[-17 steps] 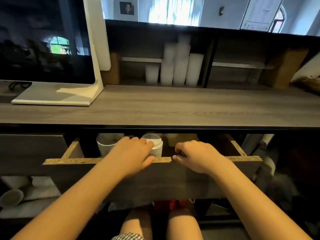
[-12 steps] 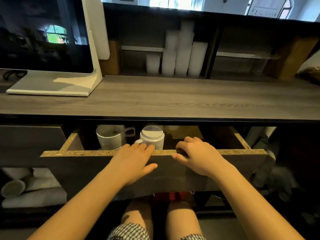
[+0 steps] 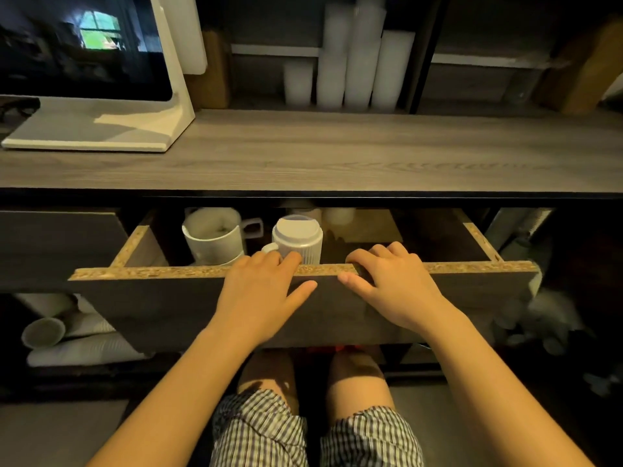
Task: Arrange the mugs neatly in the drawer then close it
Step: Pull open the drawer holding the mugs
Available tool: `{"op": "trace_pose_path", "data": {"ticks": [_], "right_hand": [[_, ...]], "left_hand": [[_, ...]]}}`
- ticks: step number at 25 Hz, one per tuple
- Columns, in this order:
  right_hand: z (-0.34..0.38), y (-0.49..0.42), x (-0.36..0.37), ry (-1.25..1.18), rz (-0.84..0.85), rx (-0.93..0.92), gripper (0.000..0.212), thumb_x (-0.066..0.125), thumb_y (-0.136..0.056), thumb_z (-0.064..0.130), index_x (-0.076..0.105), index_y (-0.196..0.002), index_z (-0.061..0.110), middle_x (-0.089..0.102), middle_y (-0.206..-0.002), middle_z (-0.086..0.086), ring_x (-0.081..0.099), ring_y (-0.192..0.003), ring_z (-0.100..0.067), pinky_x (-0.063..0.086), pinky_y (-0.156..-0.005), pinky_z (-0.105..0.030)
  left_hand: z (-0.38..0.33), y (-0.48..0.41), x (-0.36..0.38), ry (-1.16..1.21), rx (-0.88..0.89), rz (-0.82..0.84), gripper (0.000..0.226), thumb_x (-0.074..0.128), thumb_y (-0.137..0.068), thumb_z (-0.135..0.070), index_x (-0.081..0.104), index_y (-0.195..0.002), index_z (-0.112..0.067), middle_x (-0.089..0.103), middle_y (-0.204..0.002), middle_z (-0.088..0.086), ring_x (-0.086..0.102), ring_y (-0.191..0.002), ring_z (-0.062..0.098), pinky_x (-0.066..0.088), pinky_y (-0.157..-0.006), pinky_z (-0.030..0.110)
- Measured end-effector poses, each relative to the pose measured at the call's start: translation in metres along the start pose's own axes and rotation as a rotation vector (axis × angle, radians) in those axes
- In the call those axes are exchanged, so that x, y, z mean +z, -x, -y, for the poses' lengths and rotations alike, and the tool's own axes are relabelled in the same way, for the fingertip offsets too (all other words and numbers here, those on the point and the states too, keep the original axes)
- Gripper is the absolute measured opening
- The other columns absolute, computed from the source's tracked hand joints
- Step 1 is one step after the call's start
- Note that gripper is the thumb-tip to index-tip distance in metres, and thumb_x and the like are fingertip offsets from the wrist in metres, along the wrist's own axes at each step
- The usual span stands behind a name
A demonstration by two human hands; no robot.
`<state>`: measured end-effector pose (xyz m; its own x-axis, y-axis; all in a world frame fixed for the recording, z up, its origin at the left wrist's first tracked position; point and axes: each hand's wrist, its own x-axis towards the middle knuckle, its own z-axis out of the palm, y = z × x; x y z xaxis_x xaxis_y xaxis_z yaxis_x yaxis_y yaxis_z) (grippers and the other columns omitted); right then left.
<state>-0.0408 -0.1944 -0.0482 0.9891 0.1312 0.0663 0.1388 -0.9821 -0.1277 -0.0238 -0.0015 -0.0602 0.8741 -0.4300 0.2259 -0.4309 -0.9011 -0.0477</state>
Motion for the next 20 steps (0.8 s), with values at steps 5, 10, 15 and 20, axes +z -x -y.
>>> {"op": "trace_pose_path", "data": {"ticks": [5,10,15,20], "right_hand": [[0.006,0.027,0.001,-0.017,-0.010,-0.004,0.049,0.029,-0.091,0.058,0.046,-0.129,0.031,0.055,-0.126,0.002,0.043,-0.118,-0.020,0.038,-0.093,-0.036],[0.012,0.060,0.000,-0.020,0.000,-0.012,0.051,0.028,-0.091,0.059,0.045,-0.130,0.031,0.055,-0.126,0.002,0.042,-0.117,-0.019,0.038,-0.092,-0.035],[0.021,0.103,-0.006,-0.061,0.032,-0.038,0.050,0.029,-0.089,0.062,0.046,-0.127,0.033,0.056,-0.122,0.005,0.043,-0.114,-0.016,0.039,-0.092,-0.034],[0.030,0.146,-0.011,-0.089,0.037,-0.072,0.051,0.028,-0.086,0.064,0.045,-0.126,0.037,0.055,-0.120,0.009,0.042,-0.112,-0.013,0.038,-0.089,-0.033]], "left_hand": [[-0.010,0.026,-0.006,-0.004,-0.006,0.007,0.054,0.019,-0.088,-0.055,0.051,-0.116,-0.022,0.064,-0.104,0.001,0.059,-0.097,0.021,0.043,-0.079,0.034],[-0.021,0.055,-0.012,0.008,0.002,0.046,0.053,0.019,-0.090,-0.057,0.046,-0.121,-0.024,0.061,-0.111,-0.003,0.056,-0.102,0.016,0.042,-0.085,0.031],[-0.033,0.099,-0.019,0.024,0.022,0.002,0.057,0.020,-0.087,-0.057,0.061,-0.107,-0.021,0.068,-0.090,-0.002,0.064,-0.081,0.018,0.051,-0.068,0.034],[-0.045,0.136,-0.021,-0.001,0.029,-0.009,0.052,0.027,-0.086,-0.054,0.065,-0.097,-0.021,0.068,-0.079,-0.003,0.066,-0.070,0.018,0.053,-0.057,0.035]]}}
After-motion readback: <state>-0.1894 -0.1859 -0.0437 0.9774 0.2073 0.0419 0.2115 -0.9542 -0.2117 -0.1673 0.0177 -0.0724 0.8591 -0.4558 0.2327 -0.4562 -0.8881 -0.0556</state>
